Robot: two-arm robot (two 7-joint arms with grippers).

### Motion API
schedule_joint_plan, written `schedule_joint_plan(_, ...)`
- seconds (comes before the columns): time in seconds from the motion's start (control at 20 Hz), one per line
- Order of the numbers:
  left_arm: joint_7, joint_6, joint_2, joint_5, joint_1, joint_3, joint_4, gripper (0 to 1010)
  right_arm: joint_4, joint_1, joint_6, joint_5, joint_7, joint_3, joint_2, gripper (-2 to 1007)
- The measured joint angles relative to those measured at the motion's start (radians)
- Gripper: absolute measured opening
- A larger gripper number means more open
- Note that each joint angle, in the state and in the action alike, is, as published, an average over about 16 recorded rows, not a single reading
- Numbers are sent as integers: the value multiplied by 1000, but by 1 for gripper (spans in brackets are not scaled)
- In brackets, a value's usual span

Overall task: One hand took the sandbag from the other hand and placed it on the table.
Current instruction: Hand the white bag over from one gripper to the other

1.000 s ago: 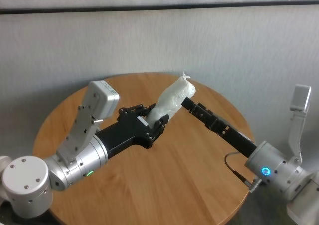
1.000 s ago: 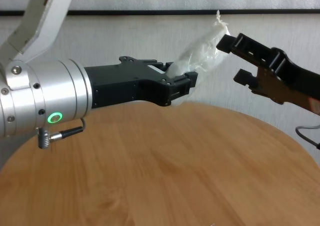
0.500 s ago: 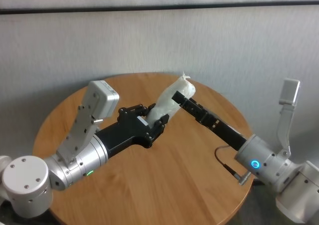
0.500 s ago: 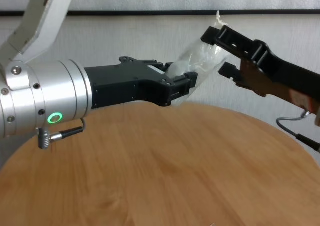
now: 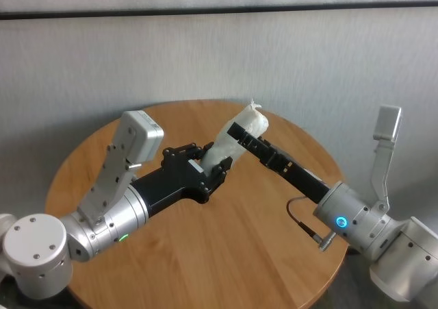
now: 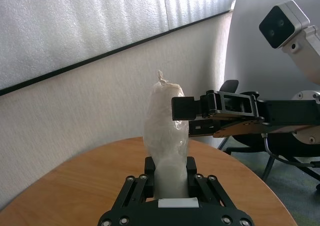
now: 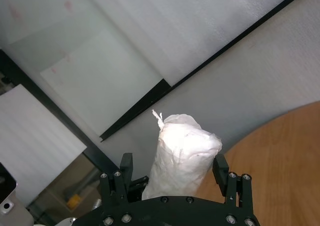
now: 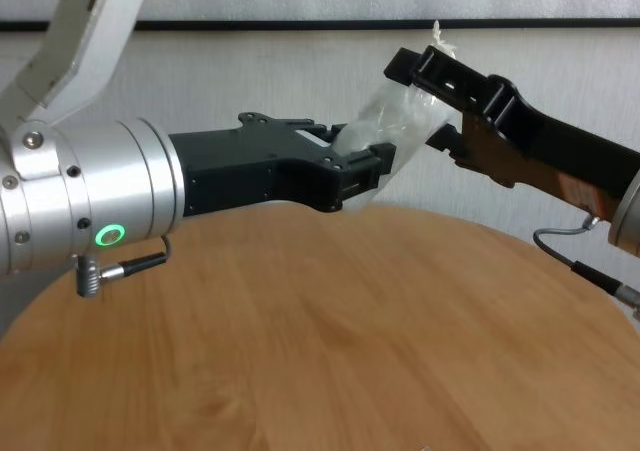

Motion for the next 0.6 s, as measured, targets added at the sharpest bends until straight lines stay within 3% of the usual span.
schedule_joint_plan(0.6, 0, 0, 0, 0, 0, 0, 0, 381, 8, 8, -8, 0, 3, -10, 2, 993)
